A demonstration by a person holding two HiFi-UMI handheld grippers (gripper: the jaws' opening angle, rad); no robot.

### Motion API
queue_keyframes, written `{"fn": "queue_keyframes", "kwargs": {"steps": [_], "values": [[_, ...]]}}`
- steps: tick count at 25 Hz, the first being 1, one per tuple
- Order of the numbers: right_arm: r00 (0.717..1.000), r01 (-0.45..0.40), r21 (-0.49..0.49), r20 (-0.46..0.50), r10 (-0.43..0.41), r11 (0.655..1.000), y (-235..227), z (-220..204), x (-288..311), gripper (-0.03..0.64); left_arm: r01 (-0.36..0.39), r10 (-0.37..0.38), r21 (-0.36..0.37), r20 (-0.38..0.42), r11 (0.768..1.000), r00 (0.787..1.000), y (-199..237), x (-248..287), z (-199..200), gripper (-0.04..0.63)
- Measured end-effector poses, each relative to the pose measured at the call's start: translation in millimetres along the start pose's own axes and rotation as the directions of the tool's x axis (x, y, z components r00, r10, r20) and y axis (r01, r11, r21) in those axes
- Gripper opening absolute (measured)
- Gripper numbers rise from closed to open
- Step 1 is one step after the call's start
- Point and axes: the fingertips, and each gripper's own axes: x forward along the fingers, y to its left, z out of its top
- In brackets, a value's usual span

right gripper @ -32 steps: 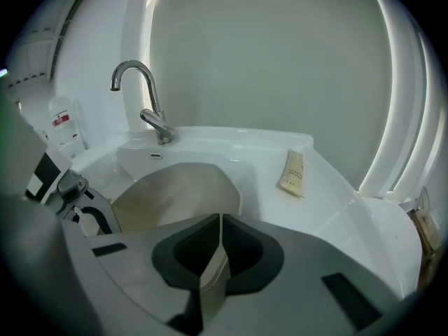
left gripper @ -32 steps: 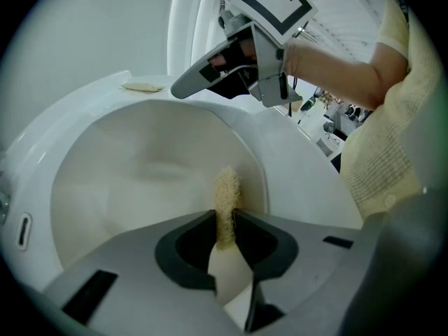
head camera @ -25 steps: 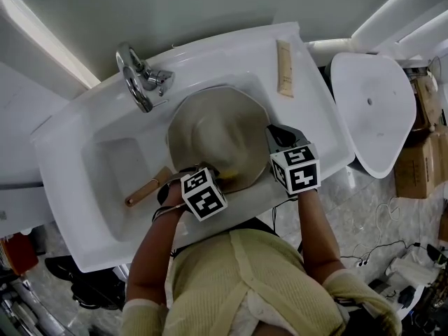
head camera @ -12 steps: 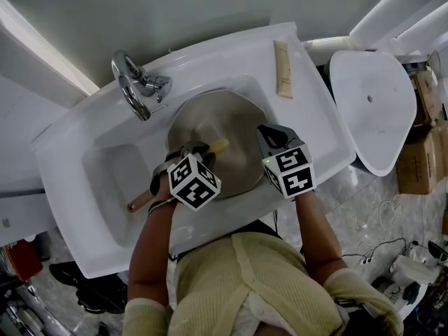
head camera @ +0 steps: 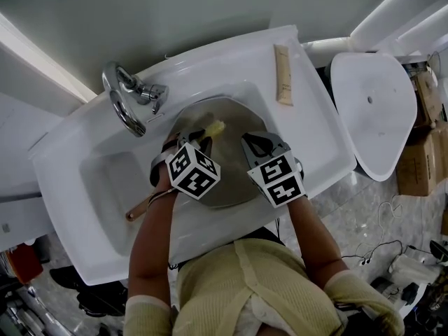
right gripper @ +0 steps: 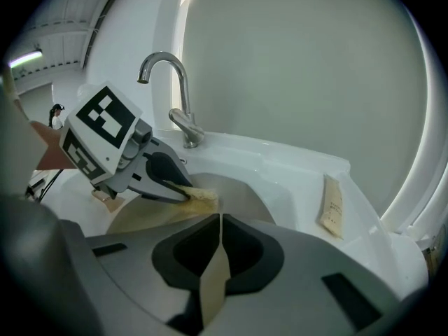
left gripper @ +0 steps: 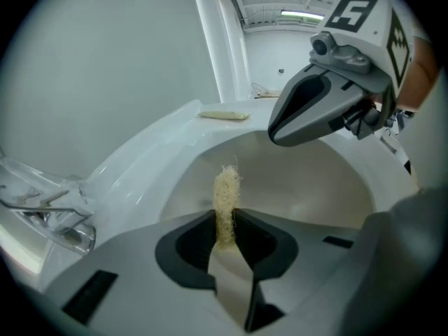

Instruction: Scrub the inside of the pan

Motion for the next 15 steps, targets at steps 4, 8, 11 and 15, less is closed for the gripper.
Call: {"fn": "queue_keyframes", "kwargs": {"steps": [4,8,11,15], "values": [[1.000,-0.021,-0.007,-0.009,0.021,1.000,2,0,8,0.029,-0.057,0.057,0.020,0.022,0.998,0.998,14,7,9,0.121],[0.999,-0.036,-0.009,-0.019,0.036,0.999,1,-1,13,0.029,-0.146,0.143,0.142,0.031,0.979,0.989,27,14,19,0.121],[0.999,-0.040,-0.003,-0.025,0.040,0.999,-3,-3,16,0.029,-0.155,0.154,0.204,0.020,0.967,0.988,29,22,21,0.121],[0.998,-0.049,0.009,-0.029,0.050,0.999,-7,-4,21,0.029,-0.154,0.161,0.251,-0.009,0.956,0.987,32,33,19,0.121]]}}
